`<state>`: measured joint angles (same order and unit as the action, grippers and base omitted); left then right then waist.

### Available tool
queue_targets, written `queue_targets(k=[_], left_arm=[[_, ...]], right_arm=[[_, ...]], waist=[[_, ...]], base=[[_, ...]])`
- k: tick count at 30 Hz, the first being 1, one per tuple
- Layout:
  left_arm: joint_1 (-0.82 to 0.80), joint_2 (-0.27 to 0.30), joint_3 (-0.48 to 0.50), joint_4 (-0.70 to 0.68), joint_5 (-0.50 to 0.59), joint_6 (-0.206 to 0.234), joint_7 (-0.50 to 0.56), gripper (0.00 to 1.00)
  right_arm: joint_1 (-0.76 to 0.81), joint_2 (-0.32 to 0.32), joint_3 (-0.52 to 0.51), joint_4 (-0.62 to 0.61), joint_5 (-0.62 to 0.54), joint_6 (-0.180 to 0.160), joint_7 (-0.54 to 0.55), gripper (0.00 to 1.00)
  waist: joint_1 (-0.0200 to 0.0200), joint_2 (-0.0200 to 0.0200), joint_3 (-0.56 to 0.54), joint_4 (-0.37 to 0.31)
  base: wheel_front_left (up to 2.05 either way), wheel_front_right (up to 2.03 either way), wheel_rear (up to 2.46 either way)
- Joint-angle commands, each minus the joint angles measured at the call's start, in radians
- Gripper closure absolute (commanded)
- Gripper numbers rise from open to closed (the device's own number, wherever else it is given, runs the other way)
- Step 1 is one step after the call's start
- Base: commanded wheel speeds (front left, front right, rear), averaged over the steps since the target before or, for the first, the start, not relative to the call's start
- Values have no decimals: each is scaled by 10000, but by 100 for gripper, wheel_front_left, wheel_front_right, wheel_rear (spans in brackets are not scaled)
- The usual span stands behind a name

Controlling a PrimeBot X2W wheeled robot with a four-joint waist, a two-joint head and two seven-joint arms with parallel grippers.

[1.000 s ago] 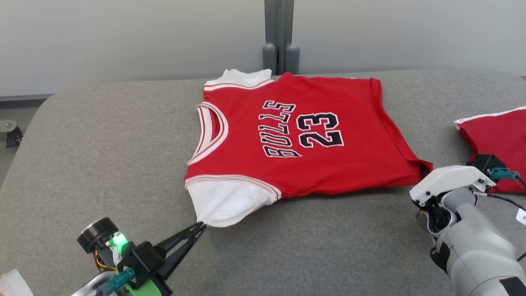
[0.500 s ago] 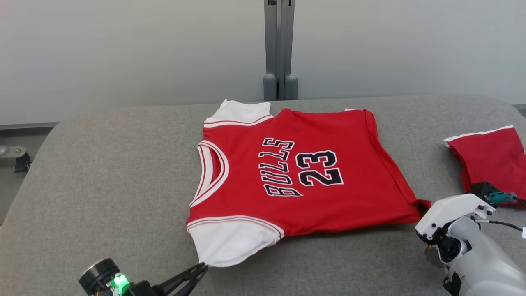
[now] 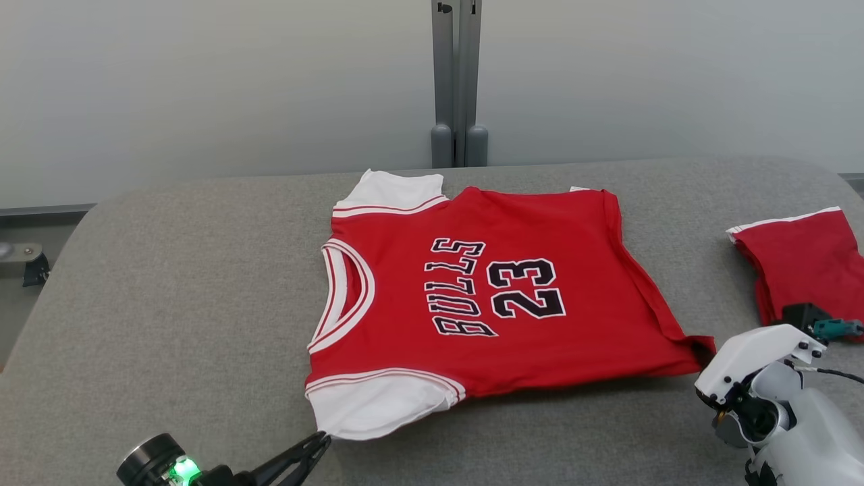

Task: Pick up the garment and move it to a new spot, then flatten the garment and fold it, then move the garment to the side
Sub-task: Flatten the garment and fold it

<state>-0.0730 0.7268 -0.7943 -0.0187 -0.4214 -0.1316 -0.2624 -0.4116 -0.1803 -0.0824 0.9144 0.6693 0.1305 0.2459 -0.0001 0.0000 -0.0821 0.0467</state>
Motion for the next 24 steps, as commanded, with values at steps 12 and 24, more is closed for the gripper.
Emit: queue_targets(k=[12, 24], left_arm=[[-1578, -589, -55, 1078, -911, 24, -28, 100], [-4395, -1059, -303, 3143, -1477, 24, -17, 100]], right_arm=[[-392, 628, -905, -1906, -2361, 3, 1445, 100], [-1920, 1216, -2287, -2610, -4696, 1, 2695, 100]], waist=[[1, 0, 667, -79], [1, 0, 1820, -285]], base=[[0, 0, 0], [0, 0, 0]])
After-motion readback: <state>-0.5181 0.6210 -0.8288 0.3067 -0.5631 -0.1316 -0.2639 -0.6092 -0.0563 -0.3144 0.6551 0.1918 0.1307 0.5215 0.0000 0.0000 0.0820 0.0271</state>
